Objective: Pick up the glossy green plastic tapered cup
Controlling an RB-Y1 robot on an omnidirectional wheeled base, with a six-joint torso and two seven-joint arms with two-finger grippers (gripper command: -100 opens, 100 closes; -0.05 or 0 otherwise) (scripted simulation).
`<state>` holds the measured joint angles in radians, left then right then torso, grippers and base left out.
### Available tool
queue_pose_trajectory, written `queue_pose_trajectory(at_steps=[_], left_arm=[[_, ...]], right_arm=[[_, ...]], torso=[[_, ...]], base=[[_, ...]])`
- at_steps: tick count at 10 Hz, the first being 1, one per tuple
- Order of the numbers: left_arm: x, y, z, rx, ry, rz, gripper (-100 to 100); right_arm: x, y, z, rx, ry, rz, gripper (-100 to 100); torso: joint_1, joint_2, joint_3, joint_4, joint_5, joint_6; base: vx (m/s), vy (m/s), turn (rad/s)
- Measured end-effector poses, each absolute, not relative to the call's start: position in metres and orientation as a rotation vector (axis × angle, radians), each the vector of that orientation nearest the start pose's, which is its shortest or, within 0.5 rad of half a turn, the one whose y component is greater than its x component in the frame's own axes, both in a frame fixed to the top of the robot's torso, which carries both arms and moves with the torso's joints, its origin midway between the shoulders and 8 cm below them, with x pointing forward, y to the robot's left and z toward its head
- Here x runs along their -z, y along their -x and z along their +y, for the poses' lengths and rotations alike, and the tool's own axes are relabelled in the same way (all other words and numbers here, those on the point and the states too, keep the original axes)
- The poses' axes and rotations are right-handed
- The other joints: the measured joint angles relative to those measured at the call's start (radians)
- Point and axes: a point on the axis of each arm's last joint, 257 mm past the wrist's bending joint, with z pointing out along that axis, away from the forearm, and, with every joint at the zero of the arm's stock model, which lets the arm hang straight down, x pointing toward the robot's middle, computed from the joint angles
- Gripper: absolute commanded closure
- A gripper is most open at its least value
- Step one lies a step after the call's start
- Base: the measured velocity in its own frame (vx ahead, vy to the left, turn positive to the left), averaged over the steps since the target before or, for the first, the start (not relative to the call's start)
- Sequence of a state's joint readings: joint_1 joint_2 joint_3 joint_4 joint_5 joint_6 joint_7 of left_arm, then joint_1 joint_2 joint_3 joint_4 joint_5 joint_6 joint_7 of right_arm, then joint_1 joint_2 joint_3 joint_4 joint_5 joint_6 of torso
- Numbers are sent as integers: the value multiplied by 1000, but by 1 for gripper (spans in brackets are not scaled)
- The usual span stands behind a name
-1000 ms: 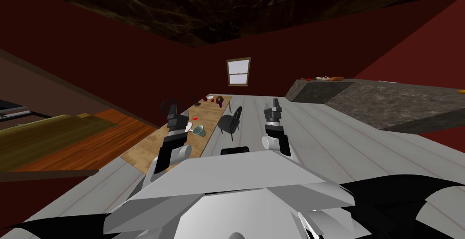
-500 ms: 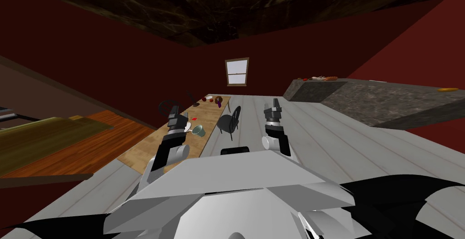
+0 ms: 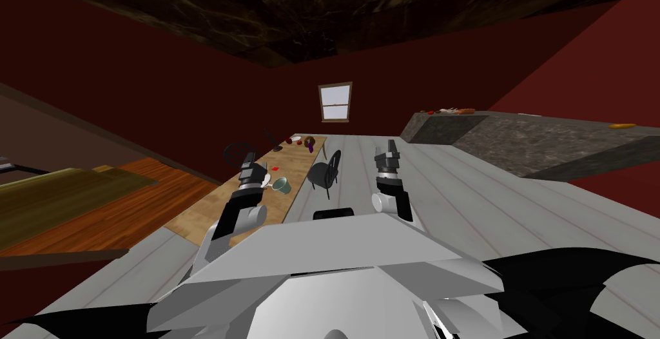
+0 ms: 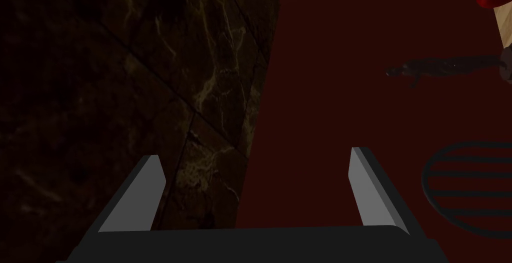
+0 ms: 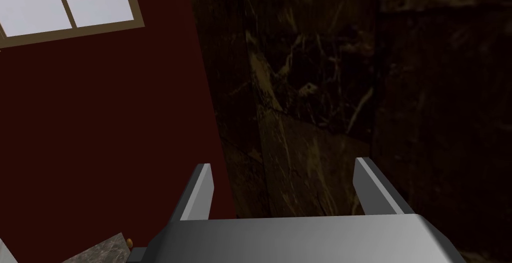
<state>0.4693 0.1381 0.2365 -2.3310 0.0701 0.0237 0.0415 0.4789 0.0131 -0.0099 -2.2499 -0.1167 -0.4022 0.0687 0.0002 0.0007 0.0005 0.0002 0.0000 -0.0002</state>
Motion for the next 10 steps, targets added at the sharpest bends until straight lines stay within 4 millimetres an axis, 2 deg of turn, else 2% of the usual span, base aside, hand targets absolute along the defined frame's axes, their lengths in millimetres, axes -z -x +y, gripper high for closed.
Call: queue_pose_trajectory(at_steps=[5,10], left_arm=[[56,-389,396,962,1054,944,-100],[85,-394,413,903,1171,996,-100]], right_arm=[[2,-364,-298,-1288,-800,625,0],[2,-364,-298,-1288,-800,625,0]], torso=[[0,0,0,0,0,0],[0,0,0,0,0,0]], base=[[-16,0,-26],[-9,1,-15]])
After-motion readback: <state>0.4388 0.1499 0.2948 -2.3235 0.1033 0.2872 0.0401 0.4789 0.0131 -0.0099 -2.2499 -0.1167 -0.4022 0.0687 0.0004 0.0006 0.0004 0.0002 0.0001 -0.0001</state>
